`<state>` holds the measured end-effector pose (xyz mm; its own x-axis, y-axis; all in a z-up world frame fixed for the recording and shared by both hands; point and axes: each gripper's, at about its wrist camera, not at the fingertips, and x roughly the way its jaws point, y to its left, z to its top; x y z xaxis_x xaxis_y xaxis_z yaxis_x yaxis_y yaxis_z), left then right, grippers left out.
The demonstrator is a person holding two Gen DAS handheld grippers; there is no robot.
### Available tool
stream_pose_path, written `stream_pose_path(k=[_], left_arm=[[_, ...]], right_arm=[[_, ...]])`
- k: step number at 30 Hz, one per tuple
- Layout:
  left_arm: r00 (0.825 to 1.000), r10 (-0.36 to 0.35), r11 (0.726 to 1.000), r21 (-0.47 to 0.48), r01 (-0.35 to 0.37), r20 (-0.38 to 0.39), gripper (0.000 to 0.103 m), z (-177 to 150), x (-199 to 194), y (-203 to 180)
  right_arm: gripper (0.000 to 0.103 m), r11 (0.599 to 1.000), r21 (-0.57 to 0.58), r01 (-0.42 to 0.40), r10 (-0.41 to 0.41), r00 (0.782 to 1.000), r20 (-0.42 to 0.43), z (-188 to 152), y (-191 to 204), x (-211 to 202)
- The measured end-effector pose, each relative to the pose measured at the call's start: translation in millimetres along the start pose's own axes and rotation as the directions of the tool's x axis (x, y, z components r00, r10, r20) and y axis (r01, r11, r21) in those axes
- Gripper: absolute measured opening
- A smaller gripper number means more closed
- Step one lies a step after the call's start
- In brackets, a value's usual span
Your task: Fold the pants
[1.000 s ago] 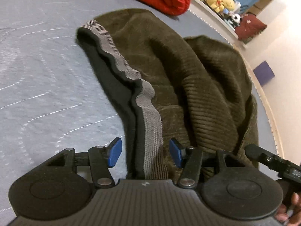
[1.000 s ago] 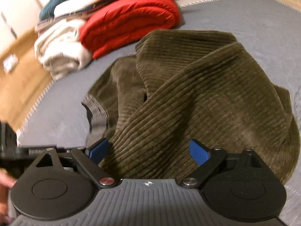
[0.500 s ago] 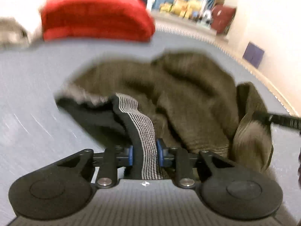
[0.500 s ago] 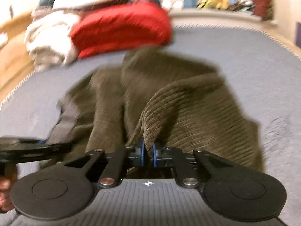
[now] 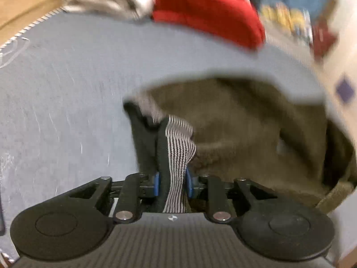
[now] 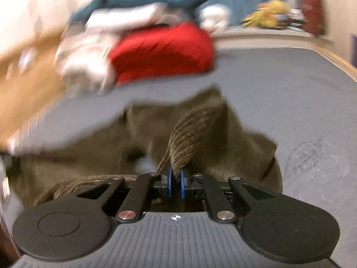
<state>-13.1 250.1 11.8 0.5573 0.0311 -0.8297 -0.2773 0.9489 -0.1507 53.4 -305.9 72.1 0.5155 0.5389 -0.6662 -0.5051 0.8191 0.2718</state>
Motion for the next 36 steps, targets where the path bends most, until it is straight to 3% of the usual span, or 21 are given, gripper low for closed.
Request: stream_pose_path(k=[2, 3, 4, 5, 7, 10, 12, 13, 15, 20, 22, 23, 24, 25, 26, 28, 30, 32, 34, 36], left_arm=[[0.998, 0.063, 0.996, 0.061, -0.061, -0.033, 0.031, -8, 8, -4], [0.995, 0.099, 0.991, 0.088, -0.097, -0.009, 0.04, -8, 4, -6], [0.991, 0.129, 0.985, 0.11, -0.131, 0.02, 0.049, -6, -1, -9], [0.986, 0.158, 0.979, 0.12, -0.164, 0.063, 0.066, -3, -10, -13], [0.973, 0.175, 0.973, 0.123, -0.195, 0.151, 0.069, -2, -31, -20], [0.973, 0.059, 0.986, 0.137, -0.091, 0.222, 0.069, 4, -42, -43], [0.977, -0.066, 0.984, 0.175, 0.03, 0.205, 0.068, 3, -36, -69], [0.974, -0.122, 0.976, 0.202, 0.083, 0.189, 0.068, 2, -32, -84], [0.97, -0.203, 0.947, 0.281, 0.158, 0.136, 0.067, -5, -19, -120], [0.967, -0.256, 0.843, 0.494, 0.213, 0.019, 0.066, -30, 11, -209], [0.961, -0.274, 0.81, 0.531, 0.248, -0.032, 0.066, -39, 24, -233], [0.959, -0.275, 0.793, 0.549, 0.263, -0.061, 0.066, -50, 32, -238], [0.956, -0.279, 0.77, 0.574, 0.279, -0.091, 0.066, -56, 39, -247], [0.951, -0.286, 0.736, 0.608, 0.297, -0.119, 0.066, -65, 45, -254], [0.943, -0.294, 0.689, 0.65, 0.321, -0.154, 0.066, -76, 49, -262], [0.934, -0.297, 0.59, 0.731, 0.343, -0.198, 0.066, -99, 55, -274], [0.936, -0.283, 0.522, 0.786, 0.332, -0.207, 0.066, -118, 59, -281], [0.93, -0.295, 0.495, 0.797, 0.346, -0.22, 0.066, -124, 58, -280], [0.914, -0.33, 0.494, 0.782, 0.38, -0.235, 0.066, -119, 51, -275], [0.895, -0.365, 0.485, 0.768, 0.419, -0.258, 0.064, -113, 38, -273]], right_arm=[[0.008, 0.997, -0.073, -0.016, 0.004, 0.988, -0.153, -27, 5, 17], [0.01, 0.995, -0.101, -0.001, -0.019, 0.981, -0.192, -37, 5, 22], [0.012, 0.994, -0.113, 0.007, -0.031, 0.977, -0.21, -43, 1, 26], [0.015, 0.996, -0.091, -0.001, -0.018, 0.978, -0.207, -43, -5, 25], [0.02, 1.0, -0.011, -0.012, 0.01, 0.988, -0.156, -31, -18, 14], [0.046, 0.997, 0.074, -0.009, 0.01, 1.0, -0.002, -5, -31, -7], [0.064, 0.993, 0.116, 0.021, -0.028, 0.998, 0.062, 6, -37, -10], [0.067, 0.989, 0.138, 0.046, -0.058, 0.995, 0.078, 13, -42, -5], [0.069, 0.982, 0.174, 0.075, -0.09, 0.993, 0.08, 23, -48, 12], [0.071, 0.939, 0.313, 0.146, -0.165, 0.986, 0.037, 44, -64, 81], [0.069, 0.908, 0.394, 0.144, -0.168, 0.985, 0.028, 45, -73, 96], [0.063, 0.896, 0.422, 0.141, -0.167, 0.986, 0.025, 45, -76, 101], [0.036, 0.883, 0.447, 0.143, -0.168, 0.986, 0.015, 44, -79, 105], [0.018, 0.878, 0.457, 0.139, -0.161, 0.987, 0.007, 43, -79, 106], [0.01, 0.877, 0.459, 0.14, -0.165, 0.986, 0.013, 41, -78, 102], [0.009, 0.896, 0.415, 0.16, -0.198, 0.979, 0.049, 40, -75, 86], [0.008, 0.901, 0.398, 0.172, -0.227, 0.969, 0.093, 38, -78, 59], [0.008, 0.894, 0.421, 0.152, -0.225, 0.966, 0.129, 31, -87, 24], [0.008, 0.896, 0.421, 0.142, -0.222, 0.964, 0.146, 17, -90, -15], [0.007, 0.906, 0.382, 0.182, -0.235, 0.967, 0.096, -4, -88, -48]])
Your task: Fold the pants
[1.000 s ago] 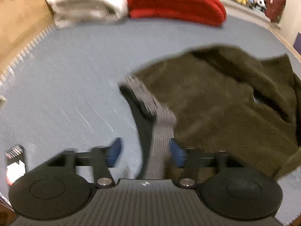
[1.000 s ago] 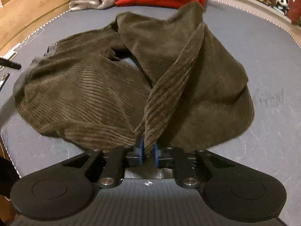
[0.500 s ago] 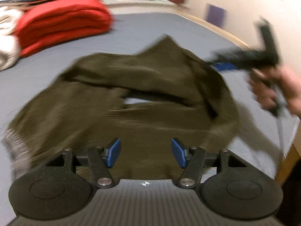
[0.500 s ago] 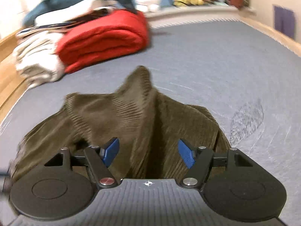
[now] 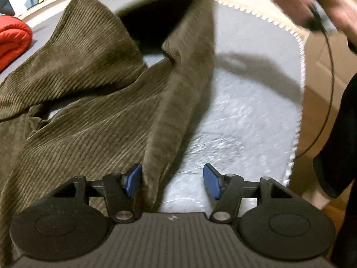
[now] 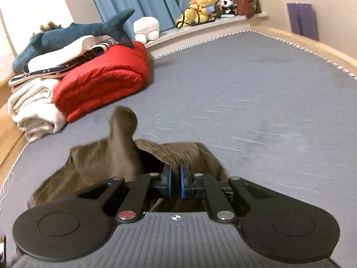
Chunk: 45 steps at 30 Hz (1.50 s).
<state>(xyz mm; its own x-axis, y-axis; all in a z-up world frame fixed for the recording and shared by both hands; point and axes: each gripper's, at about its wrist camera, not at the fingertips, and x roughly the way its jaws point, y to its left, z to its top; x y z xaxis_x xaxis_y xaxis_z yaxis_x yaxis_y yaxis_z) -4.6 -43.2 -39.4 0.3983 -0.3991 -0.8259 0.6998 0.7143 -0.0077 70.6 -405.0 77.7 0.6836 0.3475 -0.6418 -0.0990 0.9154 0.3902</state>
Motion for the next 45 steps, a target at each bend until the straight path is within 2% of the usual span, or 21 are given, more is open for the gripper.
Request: stream_pose_path(k=[2, 4, 5, 7, 10, 11, 12, 13, 14, 15, 17, 18, 24, 28, 31, 33, 35, 37, 41, 43, 45], left_arm=[[0.999, -0.04, 0.999, 0.005, 0.04, 0.01, 0.064, 1, -6, -1], [0.999, -0.051, 0.999, 0.016, 0.051, 0.01, 0.064, 1, -5, -4], [0.999, -0.051, 0.999, 0.015, 0.051, 0.015, 0.064, 2, -8, -2], [0.997, -0.073, 0.997, -0.017, 0.073, 0.03, 0.064, 5, -14, 0], [0.993, -0.094, 0.989, -0.103, 0.101, 0.073, 0.064, 16, -16, 12], [0.992, -0.097, 0.985, -0.137, 0.107, 0.078, 0.064, 19, -14, 16], [0.992, -0.094, 0.981, -0.161, 0.106, 0.082, 0.063, 22, -12, 19], [0.993, -0.086, 0.979, -0.177, 0.099, 0.084, 0.061, 24, -10, 20], [0.994, -0.076, 0.977, -0.192, 0.089, 0.079, 0.053, 26, -7, 22], [0.995, -0.072, 0.975, -0.205, 0.084, 0.068, 0.04, 27, -3, 24], [0.997, -0.064, 0.971, -0.23, 0.069, 0.032, 0.021, 28, 7, 29], [0.998, -0.055, 0.97, -0.236, 0.055, 0.008, 0.016, 27, 12, 30], [0.992, 0.005, 0.962, -0.27, -0.04, -0.129, 0.016, 13, 43, 46], [0.993, -0.004, 0.964, -0.265, -0.028, -0.122, 0.016, 10, 43, 50], [0.992, -0.001, 0.965, -0.259, -0.032, -0.125, 0.016, 8, 42, 51], [0.992, 0.007, 0.969, -0.242, -0.039, -0.129, 0.016, 10, 43, 48], [0.991, 0.01, 0.971, -0.237, -0.042, -0.135, 0.016, 12, 44, 48], [0.99, 0.012, 0.972, -0.232, -0.044, -0.138, 0.017, 13, 47, 48], [0.99, 0.021, 0.974, -0.219, -0.052, -0.14, 0.017, 13, 48, 46], [0.99, 0.025, 0.975, -0.215, -0.055, -0.139, 0.017, 12, 48, 45], [0.99, 0.029, 0.975, -0.213, -0.059, -0.141, 0.017, 13, 49, 44]], right_arm=[[0.007, 0.997, -0.066, 0.037, -0.044, 0.993, -0.108, -21, -19, -18], [0.007, 0.988, -0.154, 0.017, -0.055, 0.968, -0.246, -46, -37, -23], [0.007, 0.985, -0.169, 0.027, -0.073, 0.959, -0.272, -55, -45, -22], [0.009, 0.979, -0.194, 0.059, -0.114, 0.952, -0.283, -62, -57, -19], [0.011, 0.977, -0.203, 0.063, -0.101, 0.978, -0.18, -44, -53, -30], [0.021, 0.974, -0.218, 0.059, -0.087, 0.989, -0.124, -37, -46, -35], [0.04, 0.972, -0.231, 0.053, -0.072, 0.995, -0.074, -30, -39, -37], [0.05, 0.97, -0.239, 0.041, -0.049, 0.998, -0.031, -23, -30, -35], [0.062, 0.97, -0.242, 0.025, -0.03, 0.999, -0.017, -19, -22, -28], [0.062, 0.969, -0.247, 0.006, -0.011, 1.0, -0.018, -14, -14, -19], [0.062, 0.962, -0.269, -0.038, 0.03, 0.999, -0.036, -8, 3, 10], [0.062, 0.958, -0.281, -0.048, 0.034, 0.998, -0.053, -5, 10, 28], [0.062, 0.965, -0.261, -0.033, -0.006, 0.989, -0.146, -1, 26, 110], [0.062, 0.968, -0.242, -0.064, -0.003, 0.964, -0.265, -14, 28, 156], [0.059, 0.955, -0.29, -0.066, -0.017, 0.961, -0.275, -18, 36, 165], [0.031, 0.949, -0.298, -0.1, 0.011, 0.958, -0.287, -17, 40, 166], [0.013, 0.935, -0.334, -0.117, 0.025, 0.964, -0.266, -16, 47, 157], [0.012, 0.918, -0.38, -0.112, 0.025, 0.974, -0.226, -14, 53, 141], [0.011, 0.933, -0.352, -0.077, 0.037, 0.992, -0.121, 4, 38, 94], [0.011, 0.955, -0.293, -0.041, 0.031, 0.999, -0.038, 17, 14, 61], [0.011, 0.987, -0.159, 0.039, -0.03, 0.998, 0.062, 29, -26, 22]])
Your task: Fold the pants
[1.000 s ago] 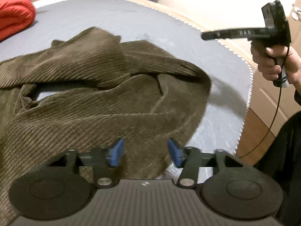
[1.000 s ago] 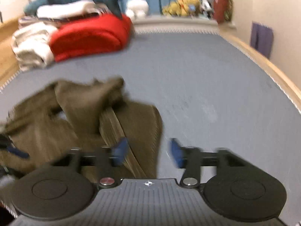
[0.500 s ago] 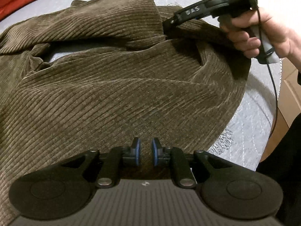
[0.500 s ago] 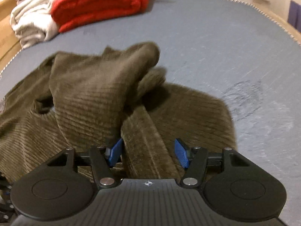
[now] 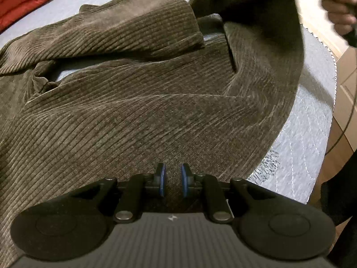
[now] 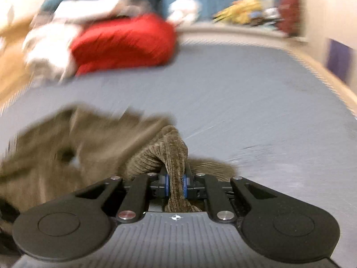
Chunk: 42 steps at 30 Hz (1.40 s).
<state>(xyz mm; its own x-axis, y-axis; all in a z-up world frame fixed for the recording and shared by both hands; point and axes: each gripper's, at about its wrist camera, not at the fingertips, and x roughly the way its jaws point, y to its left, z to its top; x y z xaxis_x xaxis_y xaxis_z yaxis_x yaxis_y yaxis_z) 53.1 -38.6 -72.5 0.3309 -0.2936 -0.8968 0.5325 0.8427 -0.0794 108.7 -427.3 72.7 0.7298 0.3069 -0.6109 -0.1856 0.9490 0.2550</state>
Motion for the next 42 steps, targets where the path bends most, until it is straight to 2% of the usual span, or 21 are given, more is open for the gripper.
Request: stream_pose_path(k=[2, 4, 6, 8, 10, 13, 16, 18, 19, 21, 23, 27, 29, 32, 34, 35, 37, 39, 40, 41, 42], left_arm=[[1.0, 0.003, 1.0, 0.004, -0.003, 0.0, 0.017, 0, 0, -1], [1.0, 0.002, 1.0, 0.005, -0.002, 0.0, 0.017, 0, 1, -1], [1.0, 0.0, 1.0, 0.003, 0.0, -0.001, 0.017, 0, 1, 1], [1.0, 0.001, 1.0, 0.008, -0.001, -0.005, 0.017, 1, 2, 1], [1.0, 0.004, 1.0, 0.008, -0.004, -0.006, 0.017, 2, 2, 0], [1.0, 0.009, 1.0, 0.01, -0.009, -0.008, 0.019, 3, 4, -1], [1.0, 0.008, 1.0, 0.013, -0.008, -0.009, 0.022, 5, 6, -1], [1.0, -0.001, 1.0, 0.009, 0.001, -0.009, 0.024, 6, 6, 0], [1.0, -0.011, 1.0, 0.006, 0.011, -0.006, 0.027, 6, 5, 0], [0.998, -0.059, 0.998, 0.033, 0.059, 0.005, 0.041, 4, 0, -2], [0.992, -0.123, 0.988, 0.102, 0.12, 0.02, 0.044, 1, -7, -9], [0.984, -0.179, 0.961, 0.22, 0.171, 0.015, 0.048, -10, -7, -22], [0.987, -0.158, 0.95, 0.273, 0.151, 0.006, 0.048, -17, 0, -28], [0.992, -0.126, 0.926, 0.36, 0.111, 0.018, 0.049, -22, 2, -39], [0.995, -0.092, 0.911, 0.405, 0.073, 0.027, 0.034, -24, 1, -44], [0.997, -0.073, 0.899, 0.435, 0.05, 0.037, 0.012, -24, -1, -48], [0.996, -0.079, 0.89, 0.453, 0.048, 0.049, 0.009, -22, -10, -50], [0.99, -0.121, 0.885, 0.459, 0.073, 0.075, 0.007, -21, -26, -50], [0.983, -0.164, 0.878, 0.467, 0.107, 0.084, 0.007, -21, -37, -53], [0.977, -0.194, 0.869, 0.478, 0.128, 0.092, 0.007, -22, -43, -57], [0.972, -0.216, 0.856, 0.496, 0.144, 0.09, 0.007, -25, -47, -62]], right_arm=[[0.011, 0.977, 0.18, 0.114, -0.122, 0.992, 0.037, -4, -50, -36], [0.011, 0.907, 0.346, 0.239, -0.252, 0.968, -0.006, -27, -98, -66], [0.011, 0.836, 0.434, 0.337, -0.314, 0.941, -0.125, -60, -132, -76], [0.014, 0.808, 0.43, 0.403, -0.279, 0.904, -0.324, -98, -158, -67], [0.019, 0.778, 0.463, 0.424, -0.251, 0.886, -0.389, -123, -179, -67], [0.029, 0.737, 0.552, 0.39, -0.239, 0.914, -0.328, -132, -201, -81], [0.042, 0.693, 0.576, 0.433, -0.309, 0.901, -0.306, -130, -214, -88], [0.049, 0.638, 0.619, 0.459, -0.328, 0.888, -0.321, -136, -228, -90], [0.05, 0.613, 0.643, 0.46, -0.322, 0.888, -0.329, -140, -237, -91], [0.05, 0.563, 0.684, 0.464, -0.316, 0.885, -0.34, -148, -249, -88], [0.05, 0.535, 0.7, 0.474, -0.312, 0.88, -0.358, -158, -256, -83], [0.05, 0.531, 0.692, 0.489, -0.322, 0.872, -0.369, -160, -255, -78], [0.05, 0.534, 0.682, 0.5, -0.33, 0.866, -0.376, -159, -250, -76], [0.023, 0.541, 0.674, 0.503, -0.339, 0.864, -0.372, -153, -245, -70], [0.015, 0.528, 0.697, 0.486, -0.351, 0.872, -0.342, -151, -246, -74], [0.013, 0.534, 0.707, 0.463, -0.367, 0.881, -0.3, -147, -246, -79], [0.013, 0.564, 0.709, 0.424, -0.417, 0.887, -0.199, -131, -244, -98], [0.012, 0.597, 0.711, 0.371, -0.457, 0.886, -0.079, -117, -239, -115], [0.012, 0.616, 0.693, 0.375, -0.493, 0.869, -0.033, -112, -235, -123], [0.012, 0.628, 0.661, 0.41, -0.539, 0.842, -0.01, -109, -229, -127], [0.012, 0.617, 0.65, 0.444, -0.569, 0.822, -0.022, -112, -229, -127]])
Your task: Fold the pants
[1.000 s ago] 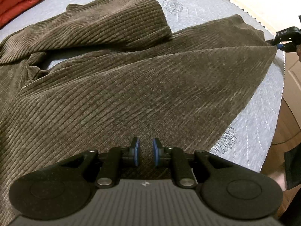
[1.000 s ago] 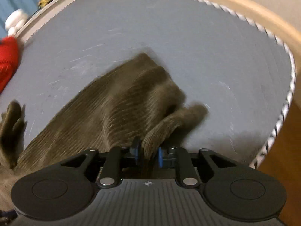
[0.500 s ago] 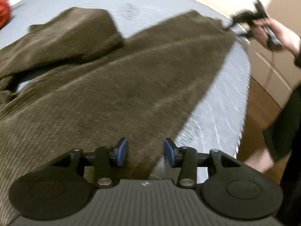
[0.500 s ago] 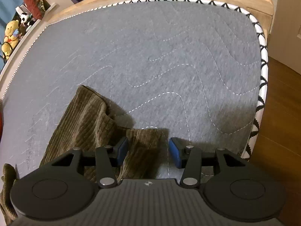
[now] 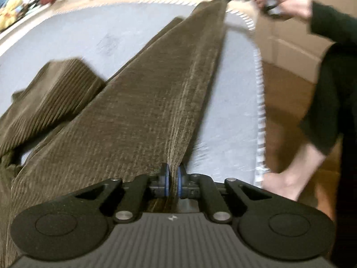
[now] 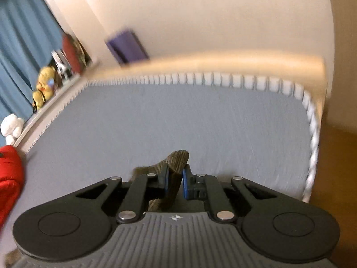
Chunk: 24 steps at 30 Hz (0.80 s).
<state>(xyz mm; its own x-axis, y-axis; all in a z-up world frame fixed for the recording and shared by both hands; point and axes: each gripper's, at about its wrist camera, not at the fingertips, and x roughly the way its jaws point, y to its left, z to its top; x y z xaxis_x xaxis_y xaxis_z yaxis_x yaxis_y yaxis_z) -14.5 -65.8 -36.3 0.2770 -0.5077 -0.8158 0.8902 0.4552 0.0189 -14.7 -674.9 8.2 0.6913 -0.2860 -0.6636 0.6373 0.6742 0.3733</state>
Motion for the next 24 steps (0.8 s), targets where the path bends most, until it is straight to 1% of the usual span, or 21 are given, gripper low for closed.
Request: stream_pose_path(k=[1, 2, 3, 4, 5, 6, 7, 8, 9, 10, 11, 12, 13, 14, 15, 16, 17, 19, 20, 22, 24], left_arm=[[1.0, -0.006, 1.0, 0.013, 0.006, -0.01, 0.007, -1, 2, -4], [0.999, -0.011, 1.0, 0.027, 0.012, -0.042, 0.007, -5, 11, -8], [0.997, -0.01, 0.999, 0.041, 0.013, -0.076, 0.007, -9, 20, -12], [0.993, -0.01, 0.999, 0.052, 0.016, -0.115, 0.008, -13, 30, -15], [0.99, -0.007, 0.997, 0.076, 0.018, -0.14, 0.008, -18, 38, -21], [0.991, 0.003, 0.995, 0.102, 0.011, -0.134, 0.008, -20, 39, -24], [0.991, -0.001, 0.995, 0.101, 0.015, -0.132, 0.008, -19, 37, -24], [0.992, -0.016, 0.997, 0.076, 0.026, -0.129, 0.01, -17, 33, -20], [0.992, -0.034, 0.998, 0.051, 0.04, -0.121, 0.017, -15, 27, -15], [0.993, -0.049, 0.998, 0.041, 0.054, -0.105, 0.025, -15, 19, -12], [0.995, -0.053, 0.998, 0.041, 0.057, -0.085, 0.03, -14, 12, -11], [0.997, -0.046, 0.998, 0.035, 0.047, -0.054, 0.038, -12, 5, -8], [0.999, -0.029, 1.0, 0.012, 0.029, -0.019, 0.039, -12, -5, -3], [1.0, -0.014, 1.0, -0.021, 0.014, 0.007, 0.039, -13, -13, 2], [1.0, 0.007, 0.998, -0.058, -0.005, 0.031, 0.039, -13, -19, 11], [0.998, 0.033, 0.995, -0.1, -0.028, 0.053, 0.039, -16, -25, 18], [0.995, 0.064, 0.987, -0.152, -0.052, 0.075, 0.039, -18, -31, 29], [0.987, 0.121, 0.964, -0.251, -0.091, 0.106, 0.039, -26, -43, 47], [0.982, 0.151, 0.943, -0.315, -0.108, 0.113, 0.039, -31, -48, 58], [0.972, 0.208, 0.894, -0.424, -0.143, 0.109, 0.039, -42, -56, 76], [0.964, 0.251, 0.846, -0.504, -0.173, 0.091, 0.039, -54, -62, 91]], right_arm=[[0.012, 0.999, 0.012, 0.051, -0.05, 0.998, -0.043, -5, -6, 9], [0.012, 0.994, 0.027, 0.108, -0.104, 0.988, -0.115, -11, -14, 22], [0.012, 0.984, 0.057, 0.17, -0.156, 0.968, -0.197, -19, -26, 36], [0.012, 0.969, 0.095, 0.226, -0.191, 0.94, -0.284, -29, -39, 50], [0.012, 0.96, 0.138, 0.244, -0.19, 0.928, -0.32, -37, -51, 56], [0.012, 0.962, 0.139, 0.237, -0.186, 0.935, -0.302, -34, -51, 56], [0.013, 0.965, 0.088, 0.248, -0.213, 0.933, -0.292, -29, -43, 53], [0.017, 0.963, 0.057, 0.263, -0.24, 0.936, -0.257, -25, -36, 47], [0.021, 0.96, 0.042, 0.278, -0.263, 0.939, -0.223, -22, -31, 42], [0.021, 0.955, 0.031, 0.295, -0.286, 0.943, -0.168, -19, -27, 35], [0.026, 0.957, 0.029, 0.287, -0.283, 0.954, -0.099, -14, -22, 27], [0.026, 0.964, 0.027, 0.264, -0.262, 0.963, -0.055, -9, -17, 24], [0.026, 0.977, 0.025, 0.212, -0.211, 0.977, -0.027, -3, -13, 25], [0.028, 0.992, 0.007, 0.127, -0.127, 0.992, -0.018, 2, -7, 31], [0.035, 0.999, -0.034, 0.032, -0.033, 0.999, -0.036, 6, 1, 40], [0.041, 0.996, -0.076, -0.055, 0.05, 0.997, -0.066, 6, 9, 52], [0.05, 0.983, -0.127, -0.135, 0.122, 0.987, -0.107, 3, 18, 67], [0.052, 0.961, -0.22, -0.168, 0.139, 0.98, -0.141, -5, 33, 88], [0.053, 0.952, -0.259, -0.162, 0.126, 0.981, -0.15, -11, 42, 101], [0.057, 0.945, -0.282, -0.166, 0.119, 0.977, -0.175, -18, 51, 125], [0.062, 0.939, -0.307, -0.152, 0.093, 0.976, -0.196, -24, 64, 146]])
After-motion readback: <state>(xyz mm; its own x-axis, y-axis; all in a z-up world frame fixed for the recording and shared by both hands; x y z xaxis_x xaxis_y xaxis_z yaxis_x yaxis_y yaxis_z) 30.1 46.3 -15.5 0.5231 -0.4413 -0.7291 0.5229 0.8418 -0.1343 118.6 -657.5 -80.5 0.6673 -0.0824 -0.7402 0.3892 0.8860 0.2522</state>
